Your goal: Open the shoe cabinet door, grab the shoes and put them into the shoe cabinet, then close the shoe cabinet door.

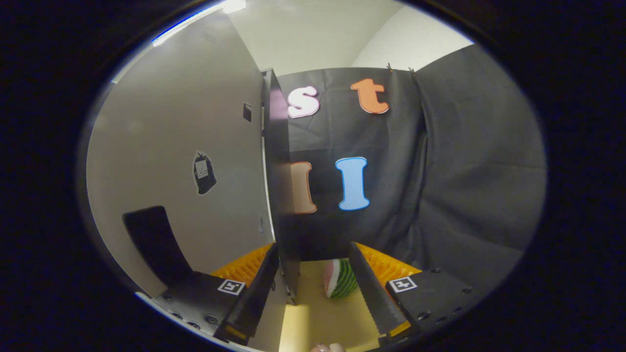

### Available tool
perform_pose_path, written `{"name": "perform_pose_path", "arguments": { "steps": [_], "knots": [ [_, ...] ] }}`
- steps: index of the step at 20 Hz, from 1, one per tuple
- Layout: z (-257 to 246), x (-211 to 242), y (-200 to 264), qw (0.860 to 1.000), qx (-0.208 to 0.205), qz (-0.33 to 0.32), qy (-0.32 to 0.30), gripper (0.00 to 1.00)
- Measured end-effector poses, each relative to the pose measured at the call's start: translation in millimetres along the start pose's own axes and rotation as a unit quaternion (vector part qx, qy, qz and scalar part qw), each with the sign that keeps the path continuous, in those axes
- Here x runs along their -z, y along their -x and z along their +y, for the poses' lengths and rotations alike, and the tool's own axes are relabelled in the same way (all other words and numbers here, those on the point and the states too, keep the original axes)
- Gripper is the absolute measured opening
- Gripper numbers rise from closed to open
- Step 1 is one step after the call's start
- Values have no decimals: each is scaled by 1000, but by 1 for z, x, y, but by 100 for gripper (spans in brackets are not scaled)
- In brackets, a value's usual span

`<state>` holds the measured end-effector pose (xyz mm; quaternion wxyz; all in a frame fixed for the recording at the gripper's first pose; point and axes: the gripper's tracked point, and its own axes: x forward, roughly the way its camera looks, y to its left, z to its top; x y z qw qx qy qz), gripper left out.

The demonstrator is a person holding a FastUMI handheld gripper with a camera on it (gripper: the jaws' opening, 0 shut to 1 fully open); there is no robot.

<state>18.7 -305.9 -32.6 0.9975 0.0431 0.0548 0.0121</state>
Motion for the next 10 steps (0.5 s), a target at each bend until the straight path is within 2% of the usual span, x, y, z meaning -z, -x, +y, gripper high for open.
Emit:
{"name": "perform_pose_path", "arguments": {
  "steps": [10],
  "knots": [
    [86, 6, 12, 1000, -25, -2, -2, 91]
  ]
}}
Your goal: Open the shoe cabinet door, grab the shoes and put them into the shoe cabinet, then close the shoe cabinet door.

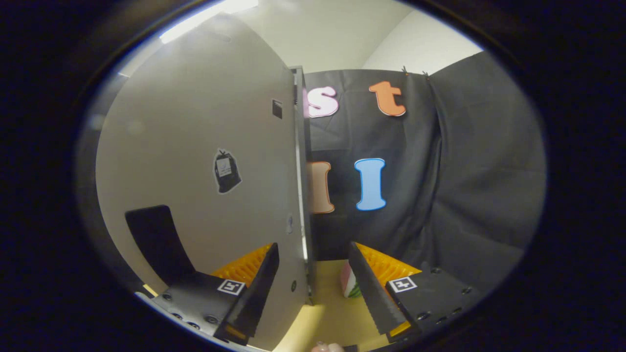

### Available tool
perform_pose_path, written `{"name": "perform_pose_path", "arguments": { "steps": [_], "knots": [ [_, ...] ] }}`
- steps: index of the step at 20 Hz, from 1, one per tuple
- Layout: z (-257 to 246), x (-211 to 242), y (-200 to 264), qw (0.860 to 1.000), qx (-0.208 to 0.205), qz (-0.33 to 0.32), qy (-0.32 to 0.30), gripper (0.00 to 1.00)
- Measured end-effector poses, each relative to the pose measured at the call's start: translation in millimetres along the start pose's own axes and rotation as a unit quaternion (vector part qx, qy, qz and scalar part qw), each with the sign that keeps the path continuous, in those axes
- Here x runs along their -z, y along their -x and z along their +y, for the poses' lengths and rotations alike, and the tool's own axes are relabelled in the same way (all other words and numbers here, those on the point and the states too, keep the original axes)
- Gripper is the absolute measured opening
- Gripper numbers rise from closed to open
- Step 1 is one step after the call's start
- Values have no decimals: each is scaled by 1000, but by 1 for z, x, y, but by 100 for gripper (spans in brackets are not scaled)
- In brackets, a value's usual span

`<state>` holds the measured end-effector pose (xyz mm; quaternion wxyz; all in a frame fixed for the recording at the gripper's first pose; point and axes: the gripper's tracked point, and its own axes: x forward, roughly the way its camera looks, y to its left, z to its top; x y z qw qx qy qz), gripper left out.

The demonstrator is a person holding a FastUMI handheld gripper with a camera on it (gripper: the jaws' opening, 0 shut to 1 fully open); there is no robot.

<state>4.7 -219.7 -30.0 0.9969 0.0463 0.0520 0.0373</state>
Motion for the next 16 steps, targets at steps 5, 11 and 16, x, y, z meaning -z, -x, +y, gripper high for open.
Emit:
{"name": "perform_pose_path", "arguments": {
  "steps": [5, 11, 16],
  "knots": [
    [61, 5, -4, 1000, -1, -7, -18, 91],
    [149, 20, -37, 999, -21, -2, -29, 92],
    [214, 41, -87, 999, -51, 18, -3, 92]
  ]
}}
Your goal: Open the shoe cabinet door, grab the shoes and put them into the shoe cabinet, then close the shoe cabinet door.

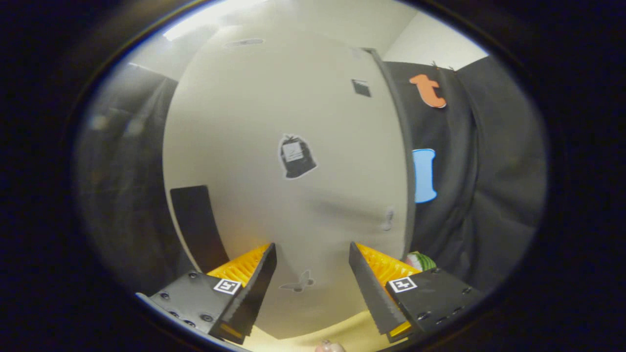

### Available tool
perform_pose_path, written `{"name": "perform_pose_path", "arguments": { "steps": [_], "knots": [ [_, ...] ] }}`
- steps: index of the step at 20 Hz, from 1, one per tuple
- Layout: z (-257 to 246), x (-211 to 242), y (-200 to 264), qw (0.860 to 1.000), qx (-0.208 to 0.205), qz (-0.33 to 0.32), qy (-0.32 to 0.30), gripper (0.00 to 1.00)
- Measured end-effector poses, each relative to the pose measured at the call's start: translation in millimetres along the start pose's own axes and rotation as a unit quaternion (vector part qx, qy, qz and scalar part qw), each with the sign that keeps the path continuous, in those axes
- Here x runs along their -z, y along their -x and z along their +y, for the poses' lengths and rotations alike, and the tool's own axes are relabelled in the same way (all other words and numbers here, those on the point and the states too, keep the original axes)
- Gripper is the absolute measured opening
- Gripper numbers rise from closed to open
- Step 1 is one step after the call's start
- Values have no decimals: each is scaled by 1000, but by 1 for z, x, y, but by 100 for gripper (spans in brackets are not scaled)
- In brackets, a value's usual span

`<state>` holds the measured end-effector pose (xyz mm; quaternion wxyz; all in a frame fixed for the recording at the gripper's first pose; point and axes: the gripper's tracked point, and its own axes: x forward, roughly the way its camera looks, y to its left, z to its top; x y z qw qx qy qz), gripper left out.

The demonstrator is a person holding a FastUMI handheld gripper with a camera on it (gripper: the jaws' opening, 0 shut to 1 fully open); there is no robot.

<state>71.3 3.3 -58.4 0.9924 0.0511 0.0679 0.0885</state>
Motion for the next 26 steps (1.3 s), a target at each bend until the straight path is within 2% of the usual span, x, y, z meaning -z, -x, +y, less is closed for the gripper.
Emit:
{"name": "perform_pose_path", "arguments": {
  "steps": [5, 9, 26],
  "knots": [
    [20, 7, -43, 1000, -8, 6, -15, 93],
    [29, 5, -58, 1000, 9, -3, 18, 93],
    [34, 5, -96, 998, 53, -26, 24, 93]
  ]
}}
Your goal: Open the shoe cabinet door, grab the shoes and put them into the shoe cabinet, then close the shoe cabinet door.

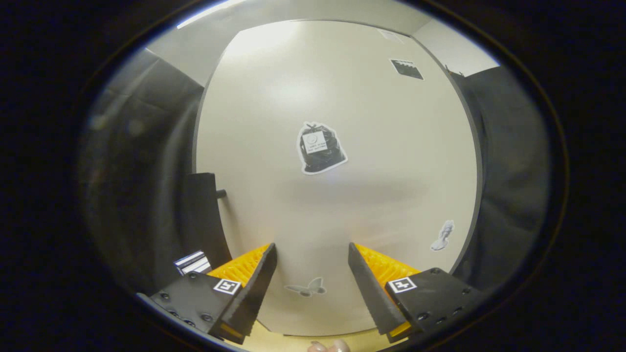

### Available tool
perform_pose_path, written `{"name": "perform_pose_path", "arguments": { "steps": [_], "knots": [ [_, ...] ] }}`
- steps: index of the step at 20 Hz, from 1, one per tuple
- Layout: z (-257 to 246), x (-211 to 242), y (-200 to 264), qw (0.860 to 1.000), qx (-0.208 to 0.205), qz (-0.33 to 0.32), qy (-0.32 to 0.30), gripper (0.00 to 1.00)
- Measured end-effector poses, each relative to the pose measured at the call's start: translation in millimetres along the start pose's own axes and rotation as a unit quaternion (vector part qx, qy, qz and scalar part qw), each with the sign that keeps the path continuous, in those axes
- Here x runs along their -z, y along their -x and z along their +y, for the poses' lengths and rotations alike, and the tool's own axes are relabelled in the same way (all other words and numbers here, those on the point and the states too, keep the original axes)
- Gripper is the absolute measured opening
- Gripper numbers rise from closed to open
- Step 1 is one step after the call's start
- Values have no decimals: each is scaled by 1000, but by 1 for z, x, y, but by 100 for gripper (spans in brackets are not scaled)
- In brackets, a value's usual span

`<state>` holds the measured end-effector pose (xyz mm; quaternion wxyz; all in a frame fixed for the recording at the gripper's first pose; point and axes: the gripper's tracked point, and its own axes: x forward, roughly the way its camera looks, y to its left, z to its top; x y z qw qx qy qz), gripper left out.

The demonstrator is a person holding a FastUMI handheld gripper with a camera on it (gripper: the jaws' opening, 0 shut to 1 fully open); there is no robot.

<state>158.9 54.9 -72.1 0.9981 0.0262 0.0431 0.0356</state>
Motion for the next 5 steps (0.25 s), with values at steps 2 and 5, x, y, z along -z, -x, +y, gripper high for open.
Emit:
{"name": "perform_pose_path", "arguments": {
  "steps": [2, 5],
  "knots": [
    [-1, 1, 0, 1000, 5, -2, 10, 94],
    [-1, -1, -2, 1000, 3, -11, 16, 94]
  ]
}}
